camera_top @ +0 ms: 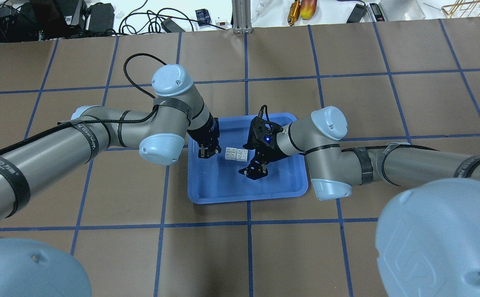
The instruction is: Assemble white blocks and place on blue tray
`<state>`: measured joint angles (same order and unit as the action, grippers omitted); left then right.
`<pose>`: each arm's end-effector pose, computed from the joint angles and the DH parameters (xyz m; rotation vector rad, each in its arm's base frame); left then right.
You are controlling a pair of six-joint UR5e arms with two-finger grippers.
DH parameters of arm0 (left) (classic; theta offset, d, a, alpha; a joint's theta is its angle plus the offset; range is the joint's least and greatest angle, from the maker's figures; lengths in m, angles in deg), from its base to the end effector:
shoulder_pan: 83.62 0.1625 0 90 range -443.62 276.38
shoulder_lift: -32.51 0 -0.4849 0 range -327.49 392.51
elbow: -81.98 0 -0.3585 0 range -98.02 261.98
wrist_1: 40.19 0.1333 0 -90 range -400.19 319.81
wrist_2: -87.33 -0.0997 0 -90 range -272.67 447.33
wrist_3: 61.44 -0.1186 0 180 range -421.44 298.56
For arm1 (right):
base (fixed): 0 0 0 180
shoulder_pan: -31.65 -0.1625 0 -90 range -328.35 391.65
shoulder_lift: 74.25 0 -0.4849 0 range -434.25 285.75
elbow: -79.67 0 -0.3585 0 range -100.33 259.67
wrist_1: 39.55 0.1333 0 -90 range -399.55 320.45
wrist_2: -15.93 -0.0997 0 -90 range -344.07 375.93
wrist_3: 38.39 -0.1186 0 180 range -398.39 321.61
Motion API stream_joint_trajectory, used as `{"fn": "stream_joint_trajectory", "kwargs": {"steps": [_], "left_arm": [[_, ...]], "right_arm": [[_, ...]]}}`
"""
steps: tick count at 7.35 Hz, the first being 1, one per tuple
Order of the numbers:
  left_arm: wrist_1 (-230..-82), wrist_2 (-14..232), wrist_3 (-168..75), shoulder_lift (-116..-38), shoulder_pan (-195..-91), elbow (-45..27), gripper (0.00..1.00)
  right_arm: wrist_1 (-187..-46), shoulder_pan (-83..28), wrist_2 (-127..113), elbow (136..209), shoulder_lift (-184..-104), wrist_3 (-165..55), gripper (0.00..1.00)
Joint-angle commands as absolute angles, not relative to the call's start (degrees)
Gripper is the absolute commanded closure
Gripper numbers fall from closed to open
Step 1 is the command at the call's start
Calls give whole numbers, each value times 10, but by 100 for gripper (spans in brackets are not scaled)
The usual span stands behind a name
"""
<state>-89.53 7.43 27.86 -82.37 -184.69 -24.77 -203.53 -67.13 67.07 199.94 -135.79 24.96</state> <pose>-0.2606 -0.5295 0.2458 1.9156 -2.3523 -0.2224 0.2873 -0.4996 0.2195 -1.6073 2.0013 -0.7197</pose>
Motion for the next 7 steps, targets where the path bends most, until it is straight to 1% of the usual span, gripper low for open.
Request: {"fn": "stream_joint_trajectory", "kwargs": {"steps": [1,2,4,5,7], "left_arm": [[-895,74,279,-824,-1847,-248,96],[-895,74,279,-824,-1847,-248,96],[-892,75,278,-825,-1847,-247,96],[-891,75,277,-826,-1846,-247,96],[-887,75,279,-833,-1846,-245,96]], "right_arm": [[-2035,-671,696,2004,-1405,208,0],[-2023,-671,713,2000,-1431,207,0],[-1927,-670,746,1976,-1478,208,0],[-1840,-670,771,1942,-1500,208,0],[-1658,-669,811,1830,-1522,208,0]]}}
